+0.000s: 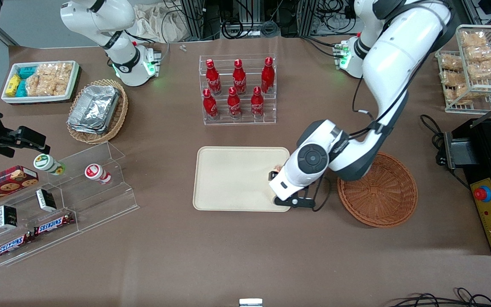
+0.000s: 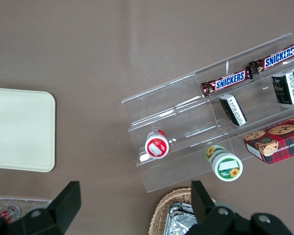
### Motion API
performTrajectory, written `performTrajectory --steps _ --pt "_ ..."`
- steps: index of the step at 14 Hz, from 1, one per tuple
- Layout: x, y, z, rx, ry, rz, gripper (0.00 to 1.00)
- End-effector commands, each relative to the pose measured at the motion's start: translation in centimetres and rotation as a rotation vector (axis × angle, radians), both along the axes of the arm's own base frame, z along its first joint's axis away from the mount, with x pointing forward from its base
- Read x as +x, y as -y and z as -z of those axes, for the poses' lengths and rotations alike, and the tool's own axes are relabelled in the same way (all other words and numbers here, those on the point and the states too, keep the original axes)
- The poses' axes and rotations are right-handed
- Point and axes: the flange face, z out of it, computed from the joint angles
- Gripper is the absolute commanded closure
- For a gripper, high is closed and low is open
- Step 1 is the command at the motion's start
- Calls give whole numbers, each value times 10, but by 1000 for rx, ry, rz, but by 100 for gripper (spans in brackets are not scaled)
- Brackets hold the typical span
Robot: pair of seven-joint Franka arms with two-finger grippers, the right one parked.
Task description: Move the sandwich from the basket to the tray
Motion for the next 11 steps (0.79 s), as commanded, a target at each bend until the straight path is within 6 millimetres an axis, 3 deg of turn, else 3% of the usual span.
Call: performTrajectory --steps 1,3,5,6,7,11 --pt "10 -47 -61 42 32 -26 0" --pt "14 -58 -83 27 61 -41 0" --pt "23 -80 -89 20 62 -75 0" --pt "22 -91 -103 27 66 -85 0" --pt "28 -119 -113 5 43 -88 0" --pt "18 -170 -137 41 4 71 0"
